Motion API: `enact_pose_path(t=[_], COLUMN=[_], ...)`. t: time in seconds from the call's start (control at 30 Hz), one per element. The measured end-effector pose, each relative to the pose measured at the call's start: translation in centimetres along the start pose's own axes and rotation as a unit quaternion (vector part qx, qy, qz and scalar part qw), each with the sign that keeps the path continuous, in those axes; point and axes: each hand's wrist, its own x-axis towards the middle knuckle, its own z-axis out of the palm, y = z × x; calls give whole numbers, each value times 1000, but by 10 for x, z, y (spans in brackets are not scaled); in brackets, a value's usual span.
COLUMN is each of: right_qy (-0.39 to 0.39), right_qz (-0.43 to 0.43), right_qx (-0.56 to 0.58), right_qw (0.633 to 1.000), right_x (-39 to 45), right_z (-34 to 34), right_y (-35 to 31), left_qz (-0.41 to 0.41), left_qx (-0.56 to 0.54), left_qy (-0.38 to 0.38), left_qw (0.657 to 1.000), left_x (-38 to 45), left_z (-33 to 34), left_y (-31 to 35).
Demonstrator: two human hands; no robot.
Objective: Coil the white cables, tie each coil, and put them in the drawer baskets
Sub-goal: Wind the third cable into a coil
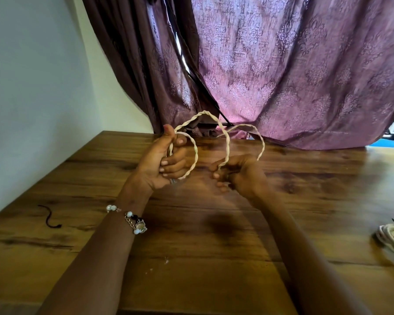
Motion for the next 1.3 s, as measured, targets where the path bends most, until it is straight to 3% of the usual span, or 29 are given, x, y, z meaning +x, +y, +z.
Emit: enact_pose_path(t=[0.07, 0.17, 0.27, 0.4, 0.47, 0.53, 0.63, 0.7, 0.77, 0.83, 0.9, 0.93, 1.0, 1.07, 1.17, 1.23, 1.3], right_qy=[116, 261, 281, 321, 359, 391, 375, 273, 117, -7, -64, -84, -131, -126, -42, 20, 147], right_qz=[-90, -208, -229, -334, -336, -284, -232, -253, -252, -254, -306, -328, -325, -334, -378, -410, -437], right_qx=[-145, -412, -552, -630, -667, -711, -762, -795, -813, -810, -771, -744, -653, -517, -309, -200, -223], right_qw=[978, 848, 751, 623, 560, 510, 475, 478, 512, 529, 555, 576, 671, 778, 872, 890, 859], right_x=[10, 15, 11, 9, 11, 10, 12, 9, 5, -2, -5, -4, -4, -5, -13, -19, -15], right_z=[-14, -38, -36, -24, -27, -30, -34, -31, -23, -15, -14, -17, -25, -35, -45, -47, -47], right_y=[8, 16, 16, 14, 12, 11, 13, 12, 8, 3, 4, 7, 10, 8, -7, -13, -12], left_qz=[-18, -2, 9, 24, 18, 8, 11, 38, 87, 157, 242, 281, 344, 384, 373, 342, 313], left_qx=[-86, -137, -144, -123, -117, -115, -115, -121, -116, -111, -126, -142, -183, -198, -184, -159, -146], left_qy=[-84, -119, -110, -80, -73, -77, -98, -115, -109, -71, -7, 15, 44, 106, 243, 310, 342], left_qw=[993, 983, 983, 989, 990, 990, 988, 985, 983, 979, 962, 949, 920, 896, 877, 873, 874], left_x=[-4, -7, -10, -11, -11, -11, -10, -11, -12, -14, -19, -22, -30, -34, -32, -25, -18], left_z=[-6, -12, -13, -18, -20, -20, -16, -15, -18, -21, -27, -31, -40, -47, -52, -49, -43], left_y=[8, 16, 18, 19, 18, 16, 14, 16, 20, 23, 28, 32, 40, 45, 41, 33, 26])
